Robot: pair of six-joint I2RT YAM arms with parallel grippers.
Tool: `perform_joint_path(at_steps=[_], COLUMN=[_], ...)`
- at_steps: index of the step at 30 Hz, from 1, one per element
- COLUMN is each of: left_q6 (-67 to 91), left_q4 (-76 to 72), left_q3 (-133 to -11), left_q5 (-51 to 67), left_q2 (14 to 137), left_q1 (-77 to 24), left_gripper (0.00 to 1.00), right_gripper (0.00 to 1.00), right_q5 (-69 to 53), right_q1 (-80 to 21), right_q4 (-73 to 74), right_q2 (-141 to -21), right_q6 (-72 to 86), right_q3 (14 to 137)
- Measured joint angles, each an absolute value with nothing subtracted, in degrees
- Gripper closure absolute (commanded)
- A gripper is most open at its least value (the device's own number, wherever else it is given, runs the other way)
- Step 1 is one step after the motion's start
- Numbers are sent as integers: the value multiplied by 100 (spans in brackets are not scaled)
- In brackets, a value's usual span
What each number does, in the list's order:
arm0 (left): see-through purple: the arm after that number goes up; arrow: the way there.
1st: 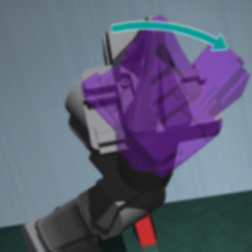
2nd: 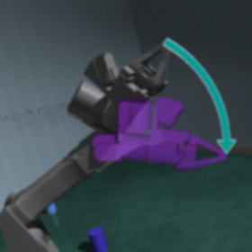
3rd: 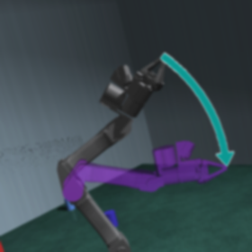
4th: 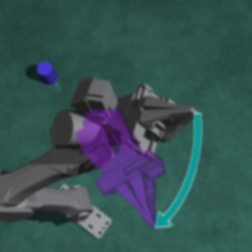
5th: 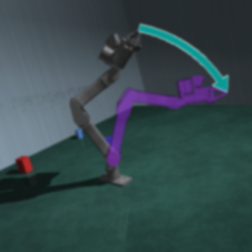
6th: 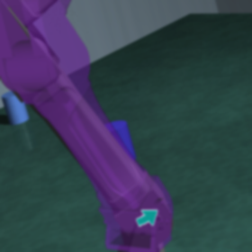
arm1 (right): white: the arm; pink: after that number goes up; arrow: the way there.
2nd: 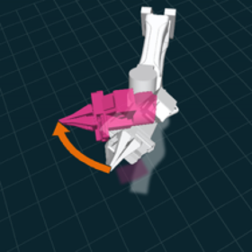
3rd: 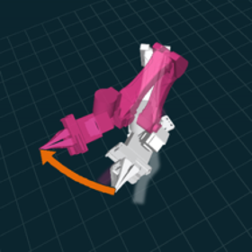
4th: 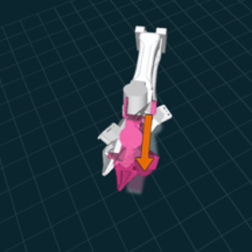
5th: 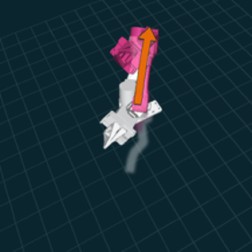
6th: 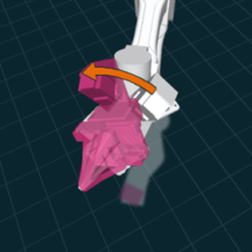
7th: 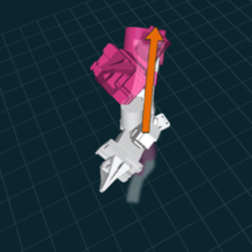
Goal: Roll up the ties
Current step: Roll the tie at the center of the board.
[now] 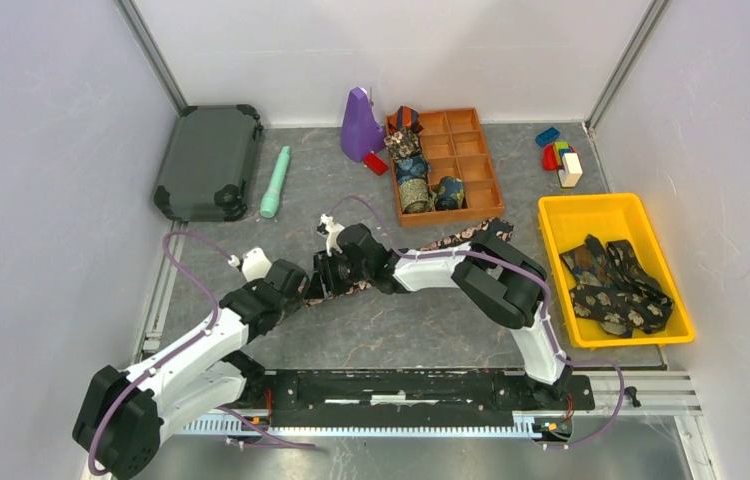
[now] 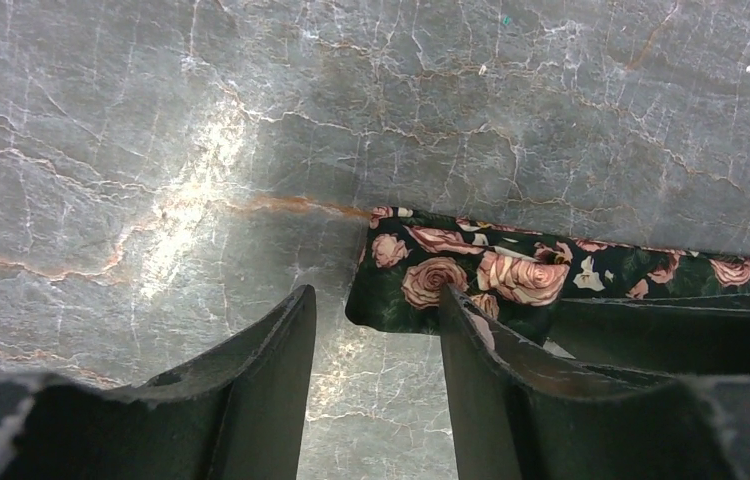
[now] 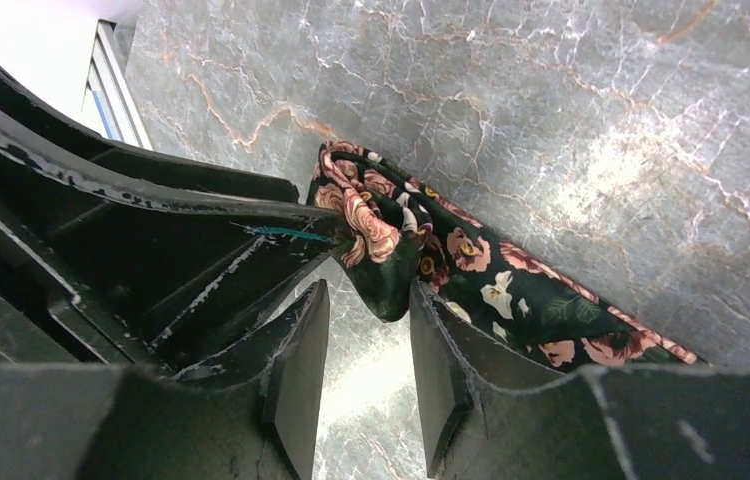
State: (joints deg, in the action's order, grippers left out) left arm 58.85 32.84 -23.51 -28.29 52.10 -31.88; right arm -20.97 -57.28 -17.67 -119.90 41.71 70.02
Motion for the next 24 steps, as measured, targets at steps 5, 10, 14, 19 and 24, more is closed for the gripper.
perform_joint_path(at_steps=[5,10,14,19,24], left_q6=[5885,5883,5883,5817,5800], left_q4=[3267,3264,3264,3262,3260], left_q3=[-2349,-2349,-2349,-2349,-2349], left_q5=[-2834,-2834,-2834,-2836,-2836], left_q2=[5199,5192,5192,5179,5170], left_q1=[-3186,-3186,-3186,-3186,-3186], left_gripper=[47,48,49,50,50], right_gripper=[59,57,61,69,72], right_q5=[-2036,-1876,-1699,-1634,-1562], right_q1=[-5728,-5728,-5725,-5725,-5725], right_q4=[-1507,-1352,-1142,-1122,-1151], right_q2=[-11983,-11977,-11926,-11893,-11815], right_q6=[4115,4001,3889,3813,3809], right_q3=[7264,7352,7352,7352,7336])
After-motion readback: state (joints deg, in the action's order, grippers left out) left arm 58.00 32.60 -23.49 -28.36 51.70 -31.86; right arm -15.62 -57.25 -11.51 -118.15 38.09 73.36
